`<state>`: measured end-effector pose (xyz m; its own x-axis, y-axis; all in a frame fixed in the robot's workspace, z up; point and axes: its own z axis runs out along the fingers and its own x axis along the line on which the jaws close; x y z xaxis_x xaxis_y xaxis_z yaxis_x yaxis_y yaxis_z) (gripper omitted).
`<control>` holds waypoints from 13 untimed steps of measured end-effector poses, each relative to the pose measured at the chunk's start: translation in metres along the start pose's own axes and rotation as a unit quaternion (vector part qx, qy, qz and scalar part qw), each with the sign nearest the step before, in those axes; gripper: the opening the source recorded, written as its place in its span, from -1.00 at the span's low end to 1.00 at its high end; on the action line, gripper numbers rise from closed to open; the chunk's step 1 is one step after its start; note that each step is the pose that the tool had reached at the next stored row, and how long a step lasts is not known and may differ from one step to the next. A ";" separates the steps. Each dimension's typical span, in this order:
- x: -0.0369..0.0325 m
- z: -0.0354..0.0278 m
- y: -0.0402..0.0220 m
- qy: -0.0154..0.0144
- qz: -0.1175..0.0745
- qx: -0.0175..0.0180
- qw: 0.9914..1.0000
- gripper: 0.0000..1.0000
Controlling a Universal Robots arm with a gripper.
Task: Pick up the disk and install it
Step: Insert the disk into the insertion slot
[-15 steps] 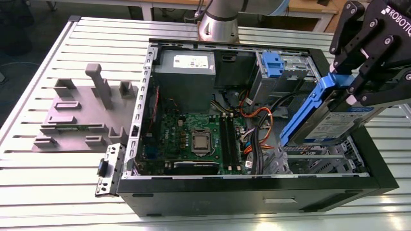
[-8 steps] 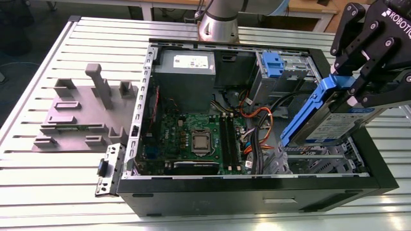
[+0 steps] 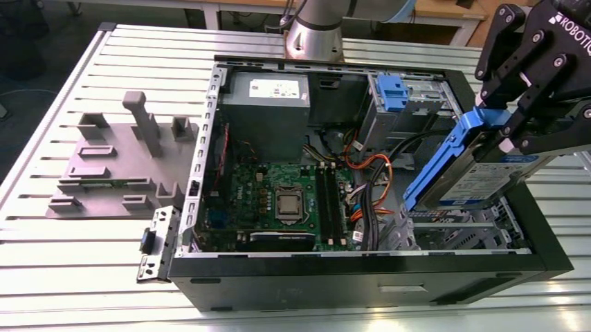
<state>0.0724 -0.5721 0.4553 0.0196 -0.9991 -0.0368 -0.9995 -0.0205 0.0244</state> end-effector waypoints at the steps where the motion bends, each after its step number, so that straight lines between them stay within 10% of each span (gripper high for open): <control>1: 0.0000 0.0000 -0.0001 0.000 0.000 0.000 1.000 -0.27; 13: 0.0009 0.0046 -0.0070 0.000 0.006 0.000 1.000 -0.27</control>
<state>0.0793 -0.5726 0.4505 0.0079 -0.9993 -0.0367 -0.9997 -0.0088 0.0244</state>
